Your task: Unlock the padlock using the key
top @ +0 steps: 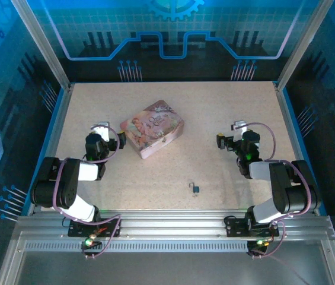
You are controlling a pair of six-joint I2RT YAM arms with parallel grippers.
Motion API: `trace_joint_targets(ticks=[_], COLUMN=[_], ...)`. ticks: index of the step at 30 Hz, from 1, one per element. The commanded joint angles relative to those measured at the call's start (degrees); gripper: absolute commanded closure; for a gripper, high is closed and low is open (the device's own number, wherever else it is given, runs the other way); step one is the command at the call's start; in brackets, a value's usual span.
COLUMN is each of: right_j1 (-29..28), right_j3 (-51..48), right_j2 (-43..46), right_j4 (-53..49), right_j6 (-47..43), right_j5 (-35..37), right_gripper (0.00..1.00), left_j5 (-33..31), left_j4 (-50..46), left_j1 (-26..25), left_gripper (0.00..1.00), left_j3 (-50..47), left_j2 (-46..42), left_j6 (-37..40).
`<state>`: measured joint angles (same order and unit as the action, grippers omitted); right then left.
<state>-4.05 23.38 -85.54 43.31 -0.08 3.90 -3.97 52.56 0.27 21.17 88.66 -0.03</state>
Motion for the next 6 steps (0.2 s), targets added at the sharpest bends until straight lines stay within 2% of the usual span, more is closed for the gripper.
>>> trace_joint_targets(ticks=[1,6], right_j1=[0.5,0.5], right_j3=[1.3,1.3], right_j2=[-0.7,-0.7], right_j4=[0.1,0.1], right_j6=[-0.4,-0.4], right_j5=[0.3,0.3], right_gripper=[0.0,0.0], left_j5=[1.4,1.4], left_j4=[-0.1,-0.1], left_j1=[0.3,0.3], left_gripper=[0.01,0.01], left_j3=[0.8,0.8], left_j2=[0.2,0.2], left_j6=[-0.5,-0.5])
